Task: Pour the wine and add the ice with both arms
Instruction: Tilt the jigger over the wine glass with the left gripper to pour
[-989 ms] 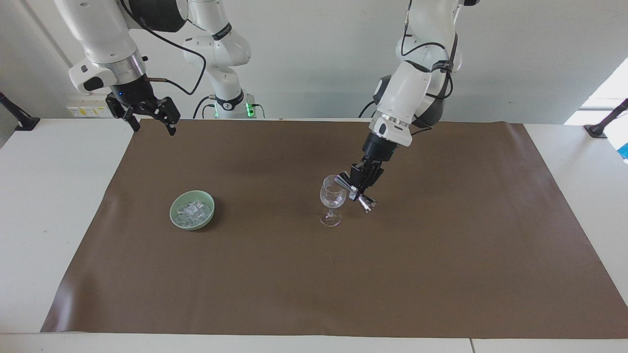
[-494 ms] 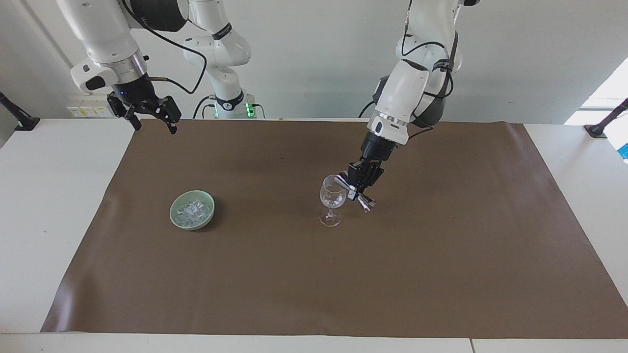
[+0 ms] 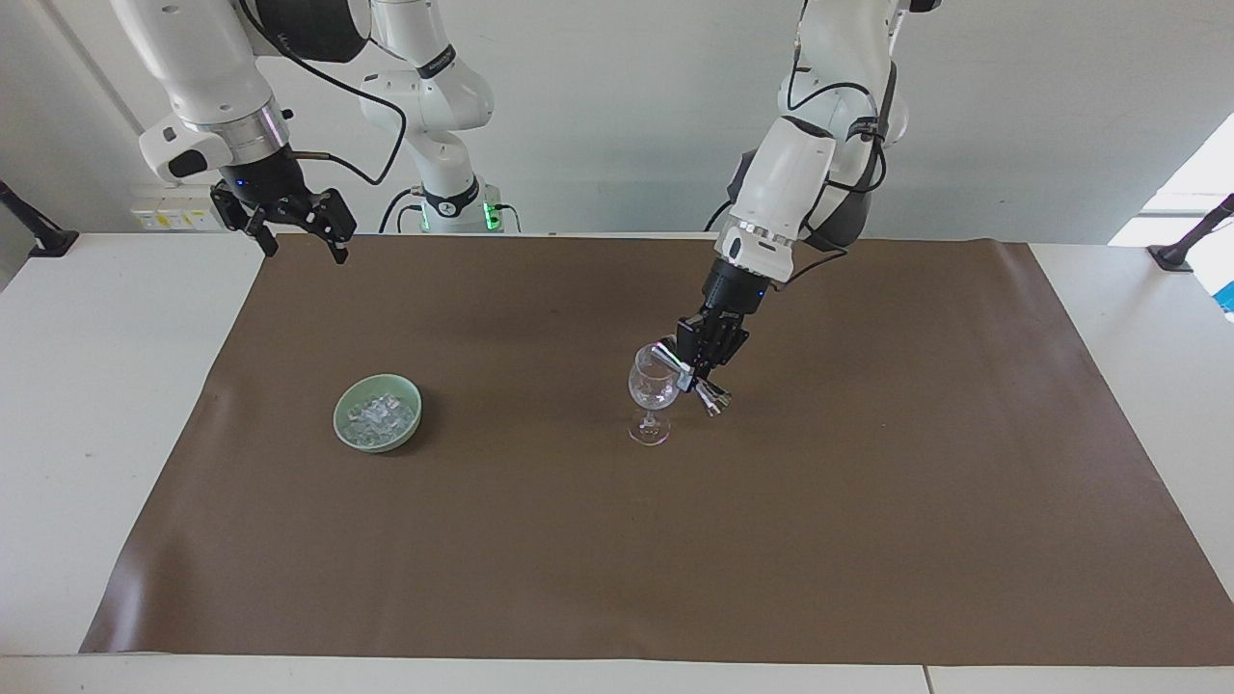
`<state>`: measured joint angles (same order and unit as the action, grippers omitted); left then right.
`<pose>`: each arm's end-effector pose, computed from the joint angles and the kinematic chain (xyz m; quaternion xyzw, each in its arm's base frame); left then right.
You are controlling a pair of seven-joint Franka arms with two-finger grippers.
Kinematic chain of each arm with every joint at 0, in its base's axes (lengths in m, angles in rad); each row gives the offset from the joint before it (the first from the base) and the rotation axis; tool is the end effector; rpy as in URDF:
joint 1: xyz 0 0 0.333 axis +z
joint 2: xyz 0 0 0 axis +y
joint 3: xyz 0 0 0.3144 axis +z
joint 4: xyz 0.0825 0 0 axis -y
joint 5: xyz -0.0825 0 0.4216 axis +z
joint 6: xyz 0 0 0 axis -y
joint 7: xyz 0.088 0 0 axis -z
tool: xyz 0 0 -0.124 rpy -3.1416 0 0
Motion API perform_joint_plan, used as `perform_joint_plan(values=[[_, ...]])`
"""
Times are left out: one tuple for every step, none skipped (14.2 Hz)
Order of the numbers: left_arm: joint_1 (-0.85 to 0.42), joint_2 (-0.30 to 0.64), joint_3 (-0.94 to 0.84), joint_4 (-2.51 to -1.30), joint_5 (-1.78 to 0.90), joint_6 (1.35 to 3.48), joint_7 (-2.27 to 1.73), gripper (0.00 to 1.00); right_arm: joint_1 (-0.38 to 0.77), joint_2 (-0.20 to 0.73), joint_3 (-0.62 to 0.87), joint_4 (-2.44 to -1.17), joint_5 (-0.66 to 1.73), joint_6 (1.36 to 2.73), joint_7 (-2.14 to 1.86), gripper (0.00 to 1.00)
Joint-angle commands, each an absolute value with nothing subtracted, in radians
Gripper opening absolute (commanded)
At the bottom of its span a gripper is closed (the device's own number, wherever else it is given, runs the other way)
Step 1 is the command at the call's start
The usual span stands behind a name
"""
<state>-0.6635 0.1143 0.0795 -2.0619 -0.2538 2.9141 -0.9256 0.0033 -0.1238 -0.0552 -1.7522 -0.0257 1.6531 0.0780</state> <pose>0.5570 -0.3522 0.4301 0.8945 0.2586 0.2151 0.2943 0.5588 -0.0335 0.5914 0.9978 -0.0638 0.0124 0.0093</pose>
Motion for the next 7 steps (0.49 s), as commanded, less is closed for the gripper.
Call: perform_joint_plan(values=[[-0.687, 0.129, 0.101, -2.046, -0.233, 2.938, -0.93, 0.0, -0.008, -0.15, -0.046, -1.784, -0.009, 1.677, 0.092, 1.0], [-0.687, 0.129, 0.101, -2.043, -0.233, 2.938, -0.93, 0.0, -0.008, -0.15, -0.046, -1.784, -0.009, 1.677, 0.091, 1.0], [-0.686, 0.13, 0.101, -2.043, -0.23, 2.939, -0.928, 0.0, -0.008, -0.15, -0.046, -1.784, -0.009, 1.677, 0.089, 1.0], [-0.686, 0.129, 0.101, -2.045, -0.224, 2.938, -0.93, 0.0, -0.008, -0.15, -0.046, -1.786, -0.009, 1.677, 0.089, 1.0], [-0.686, 0.13, 0.103, -2.045, -0.224, 2.936, -0.928, 0.0, -0.008, -0.15, -0.046, -1.784, -0.009, 1.677, 0.089, 1.0], [-0.686, 0.13, 0.103, -2.043, -0.224, 2.935, -0.928, 0.0, -0.008, -0.15, -0.046, -1.784, -0.009, 1.677, 0.089, 1.0], [-0.686, 0.13, 0.103, -2.042, -0.224, 2.935, -0.928, 0.0, -0.008, -0.15, -0.046, -1.784, -0.009, 1.677, 0.089, 1.0]])
